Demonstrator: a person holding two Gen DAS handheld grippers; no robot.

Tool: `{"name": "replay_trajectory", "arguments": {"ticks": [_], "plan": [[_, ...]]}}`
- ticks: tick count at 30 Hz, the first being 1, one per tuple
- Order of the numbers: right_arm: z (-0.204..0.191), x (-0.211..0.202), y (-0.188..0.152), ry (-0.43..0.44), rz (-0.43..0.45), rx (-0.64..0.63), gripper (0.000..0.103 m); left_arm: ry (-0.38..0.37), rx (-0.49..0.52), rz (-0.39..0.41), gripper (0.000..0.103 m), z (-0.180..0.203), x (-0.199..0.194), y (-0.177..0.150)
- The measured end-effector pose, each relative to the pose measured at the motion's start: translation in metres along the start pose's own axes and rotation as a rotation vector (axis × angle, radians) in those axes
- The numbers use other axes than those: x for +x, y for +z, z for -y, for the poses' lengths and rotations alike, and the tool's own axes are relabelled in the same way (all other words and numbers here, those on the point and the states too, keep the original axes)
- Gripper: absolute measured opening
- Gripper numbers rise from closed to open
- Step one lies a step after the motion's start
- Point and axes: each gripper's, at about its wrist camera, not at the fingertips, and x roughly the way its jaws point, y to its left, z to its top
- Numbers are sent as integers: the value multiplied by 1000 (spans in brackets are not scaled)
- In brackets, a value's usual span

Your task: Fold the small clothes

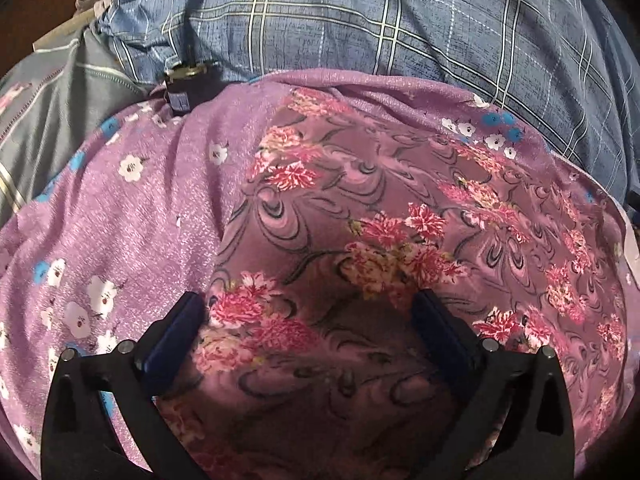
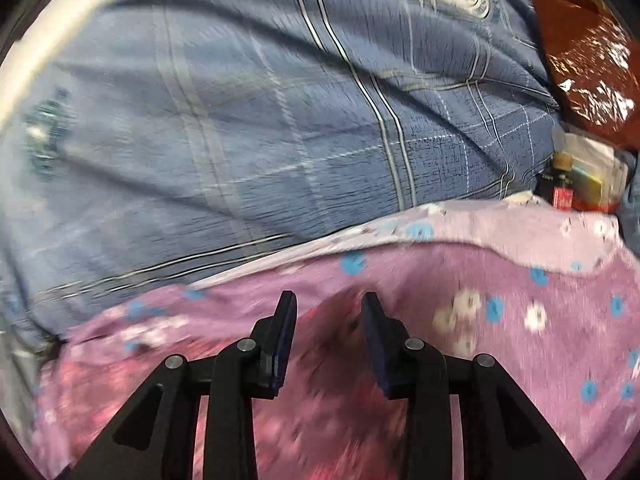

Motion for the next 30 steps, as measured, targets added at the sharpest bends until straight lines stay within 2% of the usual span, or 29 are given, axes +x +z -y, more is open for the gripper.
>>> {"name": "replay_trajectory", "arguments": {"ticks": [2, 5, 8, 11, 15, 19, 23, 26, 29, 30], "plan": [[-13, -25, -20, 62, 10, -23, 36, 0, 4, 7, 103, 0, -1, -2], [-37, -66, -53, 78, 30, -102, 42, -9, -6, 13, 103, -2, -4, -3], [-50, -93, -88, 98, 31, -149, 44, 83, 1, 45, 103, 2, -19, -3], [-58, -101, -110, 102, 26, -184, 44, 161, 55, 174, 103, 14, -46, -5], [-67, -91, -121, 131, -11, -218, 43, 136, 60, 281, 103, 24, -77, -7], [-74, -77, -125, 131, -32, -236, 43, 110, 63, 322, 103, 34, -89, -5], [-78, -60, -125, 140, -80, -229, 42, 100, 65, 320, 103, 43, -88, -3], [-77, -44, -127, 110, -123, -235, 40, 98, 71, 309, 103, 51, -84, -4], [-77, -19, -134, 83, -215, -253, 40, 84, 87, 226, 103, 59, -64, -8], [-79, -18, -135, 81, -202, -270, 40, 87, 96, 174, 103, 62, -51, -10]]}}
